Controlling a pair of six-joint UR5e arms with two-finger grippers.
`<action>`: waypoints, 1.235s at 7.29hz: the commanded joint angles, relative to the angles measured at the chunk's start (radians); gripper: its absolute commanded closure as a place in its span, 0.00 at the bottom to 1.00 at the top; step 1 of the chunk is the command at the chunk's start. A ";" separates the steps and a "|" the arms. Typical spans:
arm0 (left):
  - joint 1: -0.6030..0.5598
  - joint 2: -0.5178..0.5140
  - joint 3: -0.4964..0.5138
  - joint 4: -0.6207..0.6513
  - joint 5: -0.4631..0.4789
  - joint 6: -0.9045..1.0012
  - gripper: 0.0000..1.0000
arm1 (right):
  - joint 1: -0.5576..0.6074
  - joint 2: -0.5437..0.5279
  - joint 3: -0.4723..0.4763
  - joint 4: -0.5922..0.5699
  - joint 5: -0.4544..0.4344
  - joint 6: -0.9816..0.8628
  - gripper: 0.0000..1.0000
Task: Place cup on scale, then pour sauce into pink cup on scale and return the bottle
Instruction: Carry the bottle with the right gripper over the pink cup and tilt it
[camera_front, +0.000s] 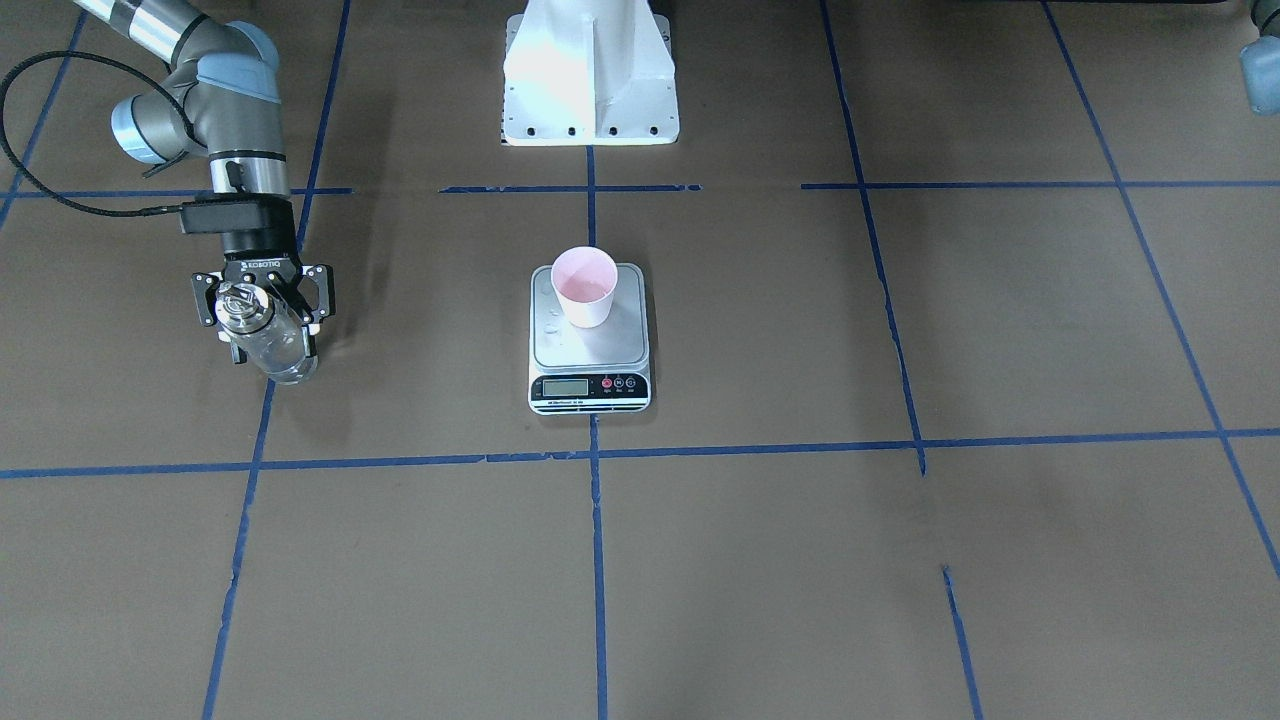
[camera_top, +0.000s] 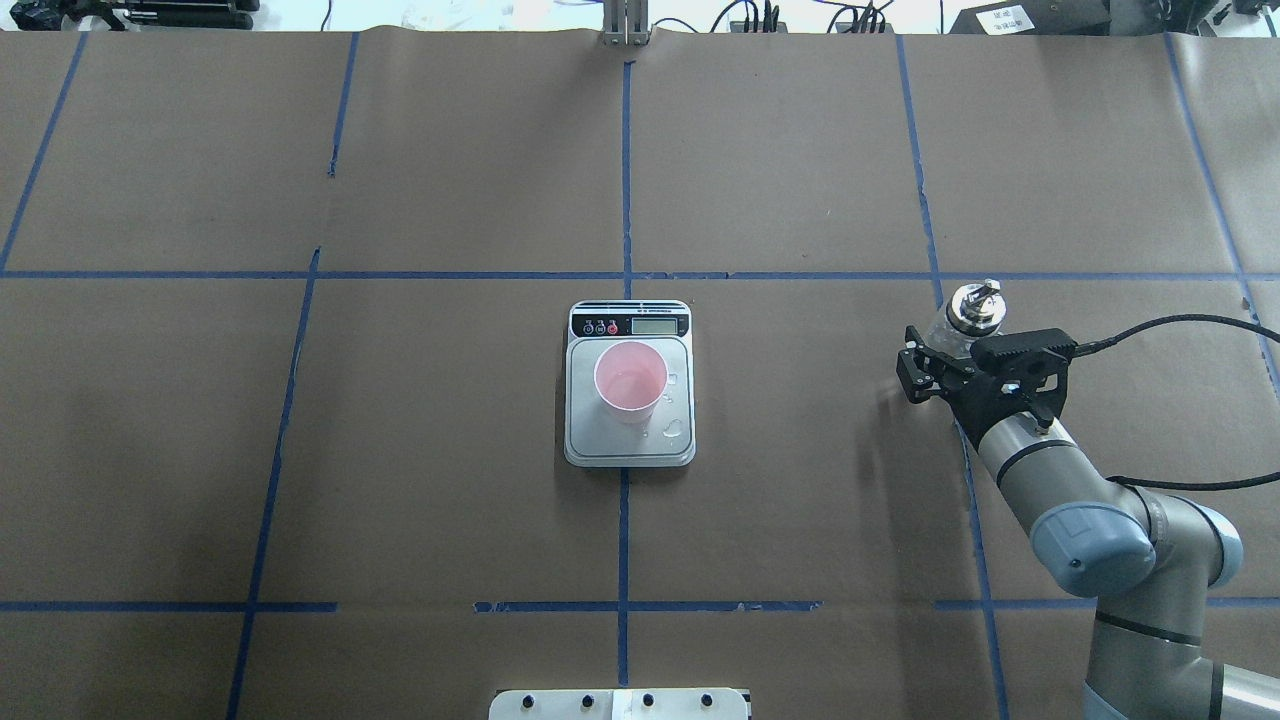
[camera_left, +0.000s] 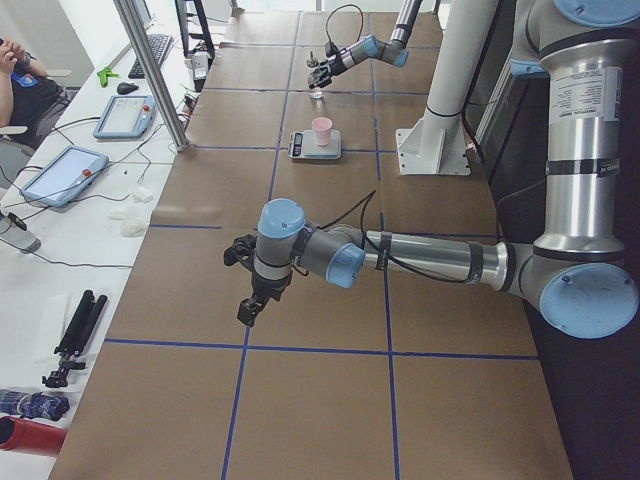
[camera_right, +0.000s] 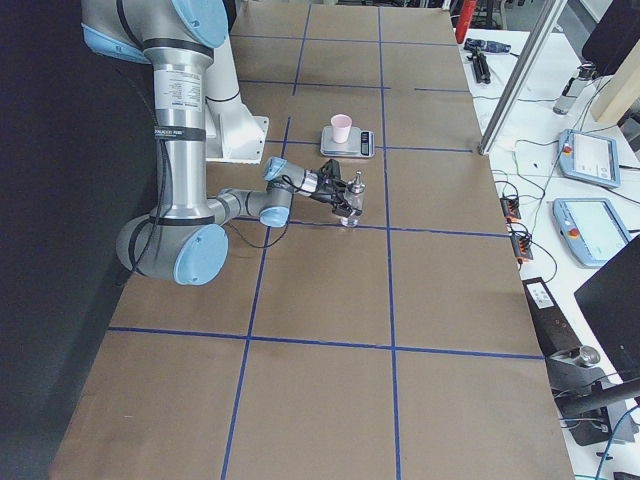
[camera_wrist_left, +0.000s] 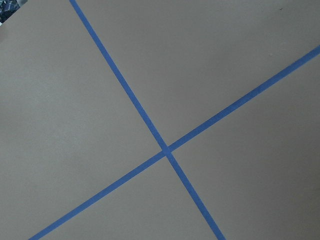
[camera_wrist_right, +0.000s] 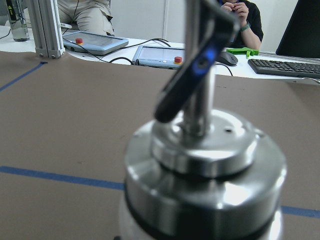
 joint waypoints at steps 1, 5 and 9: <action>0.000 -0.001 -0.003 0.003 -0.002 0.000 0.00 | 0.026 0.060 0.005 -0.006 0.024 -0.007 1.00; 0.000 0.000 -0.006 0.004 -0.003 0.001 0.00 | 0.064 0.102 0.128 -0.067 0.088 -0.164 1.00; -0.023 0.000 -0.010 0.003 -0.005 0.004 0.00 | 0.041 0.149 0.164 -0.129 0.003 -0.439 1.00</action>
